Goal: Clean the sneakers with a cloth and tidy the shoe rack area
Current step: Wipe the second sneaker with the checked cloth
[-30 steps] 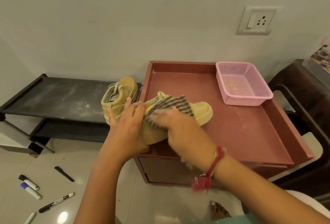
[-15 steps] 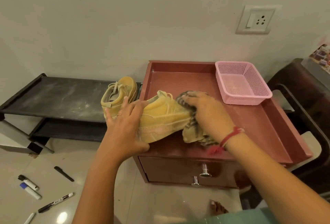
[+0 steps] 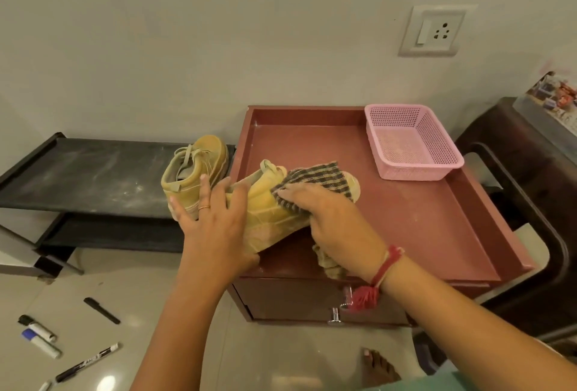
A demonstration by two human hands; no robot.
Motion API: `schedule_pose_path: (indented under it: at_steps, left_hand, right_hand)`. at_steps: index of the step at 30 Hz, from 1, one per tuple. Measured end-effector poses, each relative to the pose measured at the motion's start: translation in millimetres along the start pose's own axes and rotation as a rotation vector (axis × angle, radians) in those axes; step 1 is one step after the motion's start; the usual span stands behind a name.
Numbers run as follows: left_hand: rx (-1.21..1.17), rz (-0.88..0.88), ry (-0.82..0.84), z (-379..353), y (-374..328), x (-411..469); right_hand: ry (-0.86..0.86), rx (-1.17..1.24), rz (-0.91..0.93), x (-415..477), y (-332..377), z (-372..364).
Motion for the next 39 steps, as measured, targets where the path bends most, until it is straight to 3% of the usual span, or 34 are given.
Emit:
schedule_pose_path:
  at_steps: [4,8,12,15,20,23,27,34,36,39]
  left_hand:
    - [-0.049,-0.05,-0.019,0,2,1]
    - [-0.048,-0.096,-0.07,6,-1,1]
    - [-0.044,-0.089,-0.066,12,7,-3]
    - [-0.084,-0.088,-0.045,15,12,-5]
    - [-0.138,-0.104,-0.039,15,14,-3]
    - [-0.189,-0.114,-0.036,13,15,-2]
    - [-0.214,-0.125,-0.02,14,17,-1]
    - [-0.212,-0.131,-0.014,15,18,-2]
    - [-0.224,-0.129,-0.011,14,19,-1]
    - [-0.252,-0.139,0.007,14,20,1]
  right_hand:
    - [0.033,-0.113,-0.076,4,-24,13]
    - [-0.062,-0.146,-0.221,8,-39,18]
    - [-0.087,-0.016,-0.034,-9,1,-2]
    - [-0.044,-0.092,0.087,-13,14,-5]
    - [-0.093,-0.097,-0.134,2,-26,7]
    - [-0.074,-0.026,-0.086,-4,-10,-4]
    - [0.049,-0.14,-0.012,-7,-8,0]
    - [-0.03,-0.157,-0.263,5,-51,21]
    - [-0.02,-0.1,-0.178,0,-39,21]
    - [0.134,-0.162,-0.043,-12,-22,18]
Point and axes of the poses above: each hand's wrist, its own x-axis towards the middle knuckle, its own z-axis out of the back of the hand, y = z × x, the point moved 2 cm from there along x, towards the middle knuckle, and after that the axes turned 7 degrees about y, right-handed, at the moved point
